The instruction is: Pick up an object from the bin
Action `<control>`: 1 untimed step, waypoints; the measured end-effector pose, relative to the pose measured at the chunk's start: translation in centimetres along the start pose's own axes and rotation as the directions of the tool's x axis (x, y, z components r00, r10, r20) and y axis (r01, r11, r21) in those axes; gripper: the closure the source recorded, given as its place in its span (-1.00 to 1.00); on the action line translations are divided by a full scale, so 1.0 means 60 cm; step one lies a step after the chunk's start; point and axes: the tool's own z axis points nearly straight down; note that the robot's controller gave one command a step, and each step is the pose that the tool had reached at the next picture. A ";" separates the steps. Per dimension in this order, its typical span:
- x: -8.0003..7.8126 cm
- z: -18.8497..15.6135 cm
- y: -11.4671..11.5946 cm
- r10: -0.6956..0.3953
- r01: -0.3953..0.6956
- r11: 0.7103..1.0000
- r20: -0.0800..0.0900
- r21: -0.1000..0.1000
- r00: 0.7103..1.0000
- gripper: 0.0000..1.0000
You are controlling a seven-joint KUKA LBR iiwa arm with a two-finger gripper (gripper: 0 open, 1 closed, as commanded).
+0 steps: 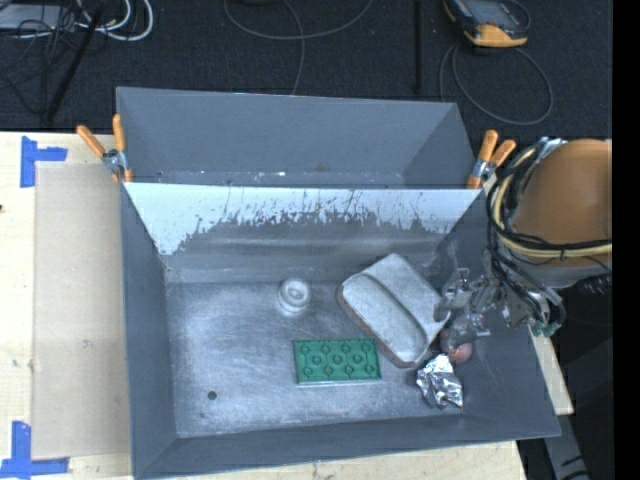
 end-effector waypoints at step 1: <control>0.016 -0.133 -0.021 -0.344 0.344 0.939 -0.003 -0.002 0.939 1.00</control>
Offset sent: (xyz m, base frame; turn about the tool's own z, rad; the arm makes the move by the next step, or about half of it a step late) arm -0.0105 -0.0131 0.0785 -0.3528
